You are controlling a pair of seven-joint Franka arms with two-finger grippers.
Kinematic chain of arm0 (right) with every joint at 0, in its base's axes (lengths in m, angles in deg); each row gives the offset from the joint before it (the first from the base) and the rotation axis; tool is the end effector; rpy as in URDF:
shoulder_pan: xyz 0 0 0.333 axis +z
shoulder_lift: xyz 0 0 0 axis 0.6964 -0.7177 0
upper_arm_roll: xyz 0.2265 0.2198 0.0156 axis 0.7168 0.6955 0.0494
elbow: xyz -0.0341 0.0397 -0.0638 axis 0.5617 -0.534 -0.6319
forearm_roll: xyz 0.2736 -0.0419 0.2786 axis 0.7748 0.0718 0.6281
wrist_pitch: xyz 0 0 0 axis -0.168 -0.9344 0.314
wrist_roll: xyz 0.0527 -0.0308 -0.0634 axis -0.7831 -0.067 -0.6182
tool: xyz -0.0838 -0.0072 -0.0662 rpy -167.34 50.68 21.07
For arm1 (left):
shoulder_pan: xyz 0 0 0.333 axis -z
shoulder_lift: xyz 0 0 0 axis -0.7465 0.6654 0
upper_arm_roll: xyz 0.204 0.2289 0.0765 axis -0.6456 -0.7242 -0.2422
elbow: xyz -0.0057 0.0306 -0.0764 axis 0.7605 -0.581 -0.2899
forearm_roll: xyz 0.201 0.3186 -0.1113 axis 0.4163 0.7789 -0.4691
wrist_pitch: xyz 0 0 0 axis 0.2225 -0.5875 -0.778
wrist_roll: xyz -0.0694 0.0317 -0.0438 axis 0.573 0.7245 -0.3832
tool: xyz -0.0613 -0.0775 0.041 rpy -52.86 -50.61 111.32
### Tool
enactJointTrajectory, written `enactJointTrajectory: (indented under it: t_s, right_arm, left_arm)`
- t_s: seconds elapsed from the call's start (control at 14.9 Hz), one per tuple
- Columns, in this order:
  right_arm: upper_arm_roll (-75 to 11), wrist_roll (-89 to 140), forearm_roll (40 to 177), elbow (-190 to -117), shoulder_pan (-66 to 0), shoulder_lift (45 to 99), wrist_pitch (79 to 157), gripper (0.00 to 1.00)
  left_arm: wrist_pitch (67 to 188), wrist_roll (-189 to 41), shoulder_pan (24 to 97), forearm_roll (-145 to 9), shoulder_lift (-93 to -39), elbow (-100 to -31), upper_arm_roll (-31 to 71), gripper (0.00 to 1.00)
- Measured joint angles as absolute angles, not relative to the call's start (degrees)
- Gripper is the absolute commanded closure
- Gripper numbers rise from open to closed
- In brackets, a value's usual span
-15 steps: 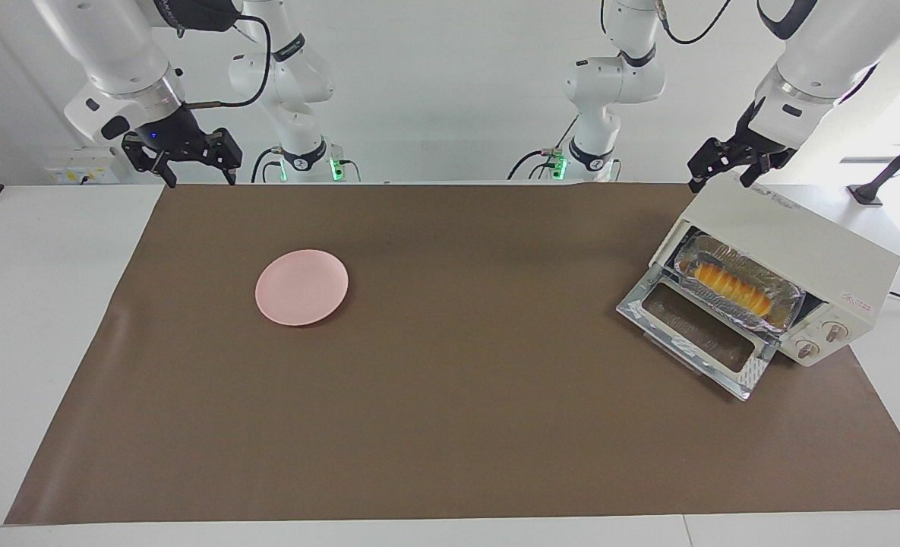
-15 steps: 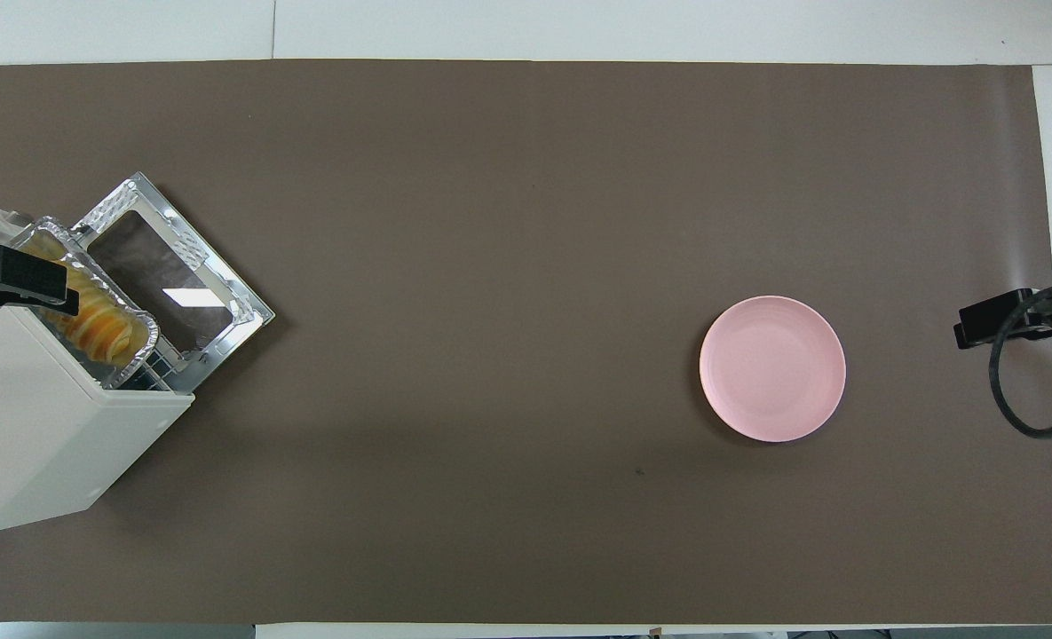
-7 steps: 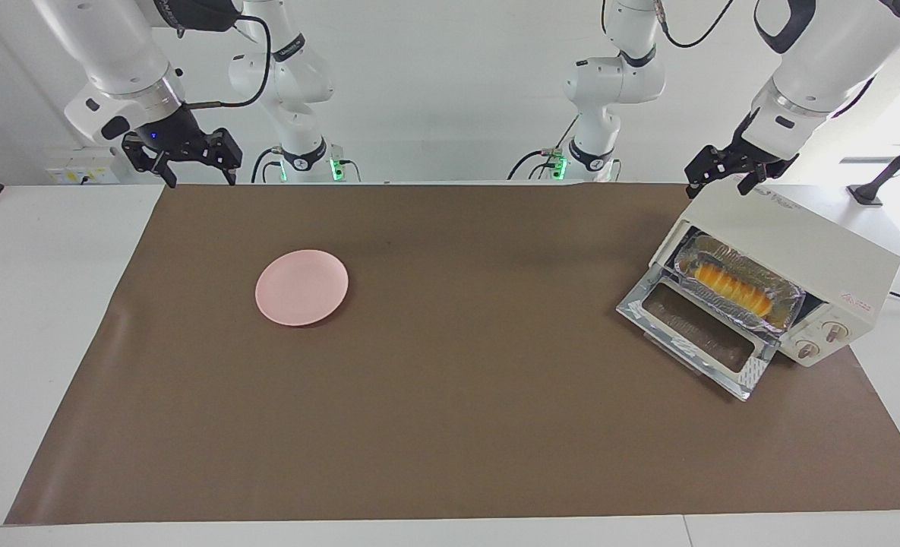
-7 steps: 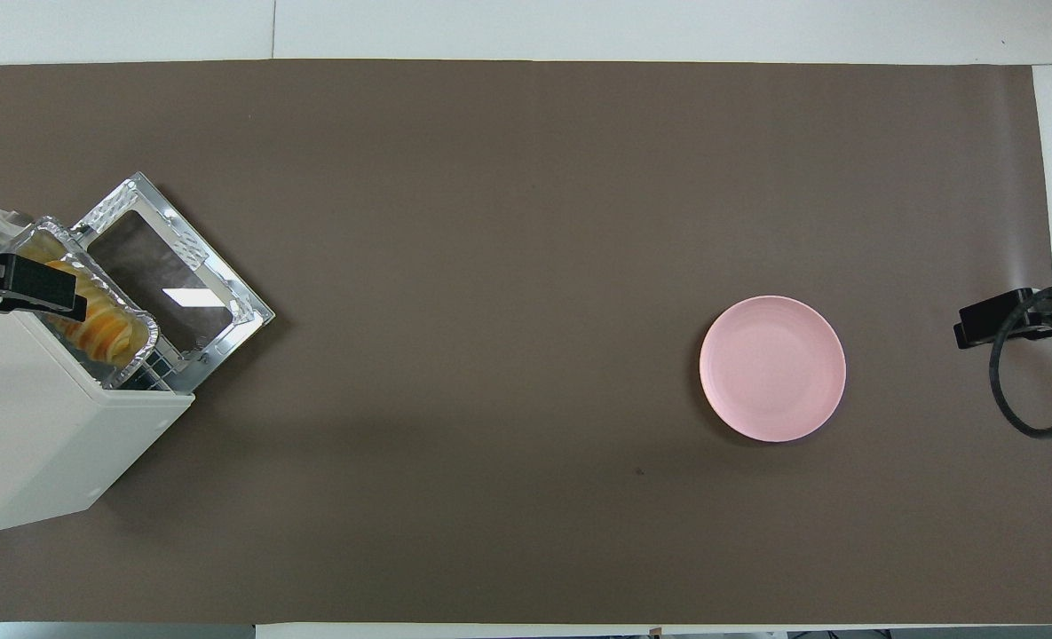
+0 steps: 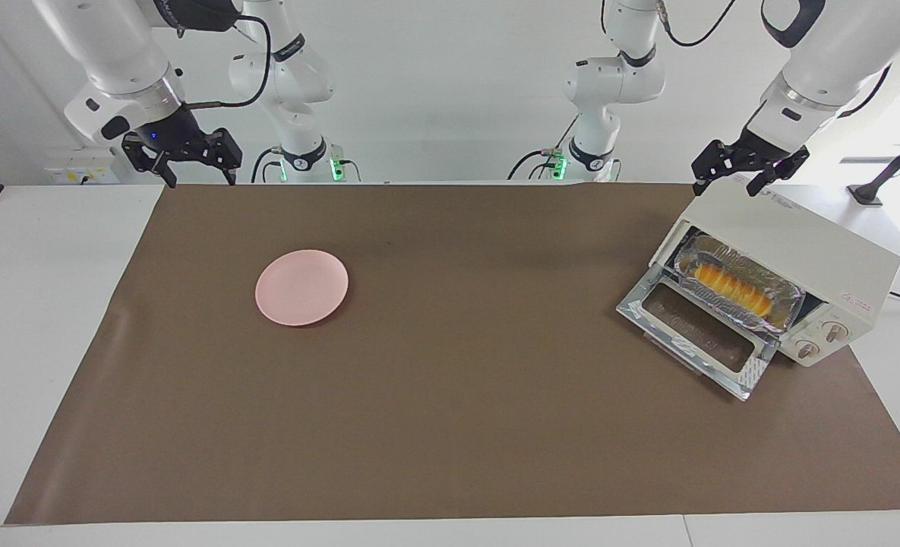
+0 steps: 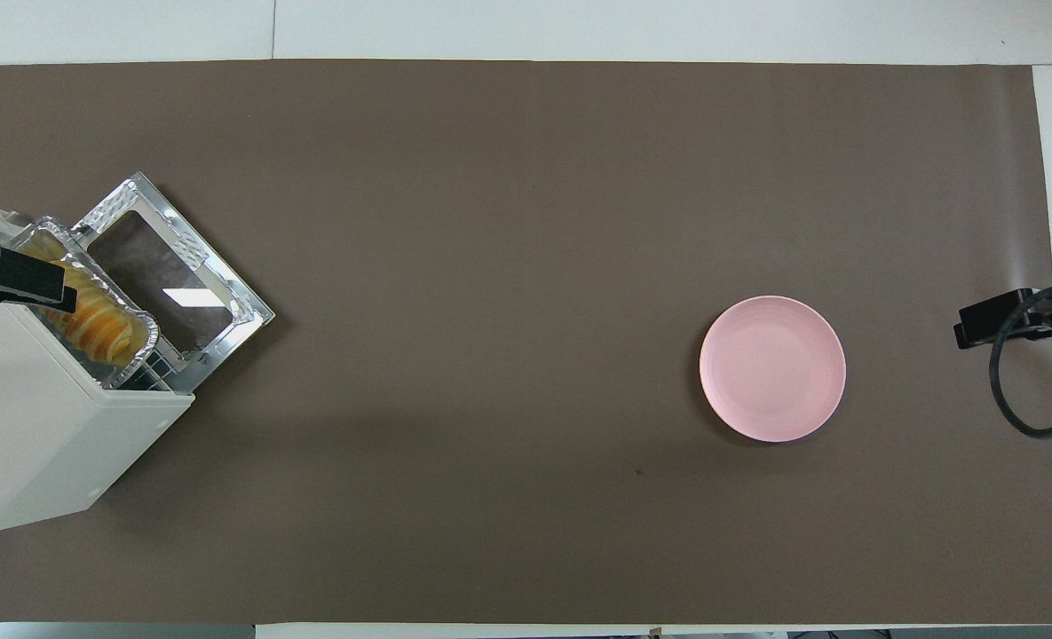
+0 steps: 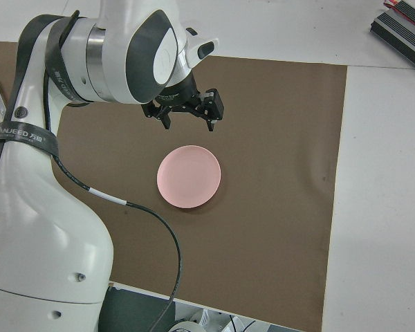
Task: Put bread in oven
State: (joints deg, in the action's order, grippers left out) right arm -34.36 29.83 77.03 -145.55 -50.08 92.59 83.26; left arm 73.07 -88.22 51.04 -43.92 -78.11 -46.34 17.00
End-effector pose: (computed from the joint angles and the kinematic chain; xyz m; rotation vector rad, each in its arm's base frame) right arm 0.5097 -0.0095 0.6229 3.1134 0.0737 -0.1974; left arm 0.5309 -0.0246 0.6328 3.1182 -0.0348 -0.1219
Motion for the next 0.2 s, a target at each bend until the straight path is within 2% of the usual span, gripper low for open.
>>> enactJointTrajectory:
  t_s: [0.2]
  right_arm:
    - [-34.36, 29.83, 77.03, -145.55, -50.08, 92.59, 83.26, 0.0]
  left_arm:
    - [73.31, -87.55, 51.04, -43.92, -78.08, -46.31, 17.06, 0.0]
